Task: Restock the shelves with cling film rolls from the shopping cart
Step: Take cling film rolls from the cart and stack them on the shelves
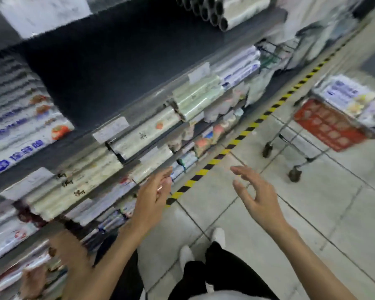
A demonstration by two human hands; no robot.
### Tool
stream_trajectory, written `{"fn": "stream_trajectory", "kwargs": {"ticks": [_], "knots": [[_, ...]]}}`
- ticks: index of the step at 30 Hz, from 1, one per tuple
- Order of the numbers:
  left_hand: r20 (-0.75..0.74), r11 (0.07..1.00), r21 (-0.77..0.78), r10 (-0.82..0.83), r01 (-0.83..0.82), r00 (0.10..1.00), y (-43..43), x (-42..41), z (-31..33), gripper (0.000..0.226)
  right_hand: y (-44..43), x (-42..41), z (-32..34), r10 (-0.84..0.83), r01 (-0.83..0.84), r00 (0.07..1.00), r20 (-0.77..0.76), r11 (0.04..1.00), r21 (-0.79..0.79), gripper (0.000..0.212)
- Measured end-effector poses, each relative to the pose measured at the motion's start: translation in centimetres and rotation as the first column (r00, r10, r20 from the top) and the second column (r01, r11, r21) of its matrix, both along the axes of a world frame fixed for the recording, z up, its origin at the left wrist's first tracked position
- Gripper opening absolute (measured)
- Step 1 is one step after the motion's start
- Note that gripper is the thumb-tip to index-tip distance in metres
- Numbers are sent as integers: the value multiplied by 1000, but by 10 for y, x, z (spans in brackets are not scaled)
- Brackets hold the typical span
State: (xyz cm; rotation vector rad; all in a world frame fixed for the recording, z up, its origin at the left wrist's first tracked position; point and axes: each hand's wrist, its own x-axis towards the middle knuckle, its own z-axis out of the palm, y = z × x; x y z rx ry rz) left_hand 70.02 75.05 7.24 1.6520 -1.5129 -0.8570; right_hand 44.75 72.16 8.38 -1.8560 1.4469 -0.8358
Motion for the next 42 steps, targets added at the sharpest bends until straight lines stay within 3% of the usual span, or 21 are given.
{"fn": "stream_trajectory", "kwargs": {"ticks": [4, 9, 15, 22, 32, 37, 42], "knots": [[57, 980, 21, -200, 199, 978, -22, -48, -14, 52, 20, -75, -10, -164, 169, 983, -83, 984, 55, 40], [235, 892, 63, -450, 449, 862, -77, -105, -36, 54, 34, -154, -32, -345, 366, 926, -154, 919, 147, 47], [229, 784, 140, -619, 604, 751, -169, -197, -55, 54, 9, -229, -54, -530, 547, 837, -134, 806, 225, 42], [229, 691, 144, -720, 709, 655, -277, -327, -55, 51, -62, -322, -57, -603, 608, 789, -121, 737, 296, 43], [255, 588, 59, -790, 806, 558, -445, -448, -45, 47, -191, -418, -64, -749, 742, 655, -103, 610, 277, 23], [317, 485, -72, -817, 872, 481, -540, -512, -39, 45, -272, -462, -61, -817, 807, 571, -79, 542, 233, 29], [385, 444, -143, -798, 885, 463, -627, -581, -44, 38, -360, -521, -57, -820, 809, 570, -51, 548, 213, 38]]}}
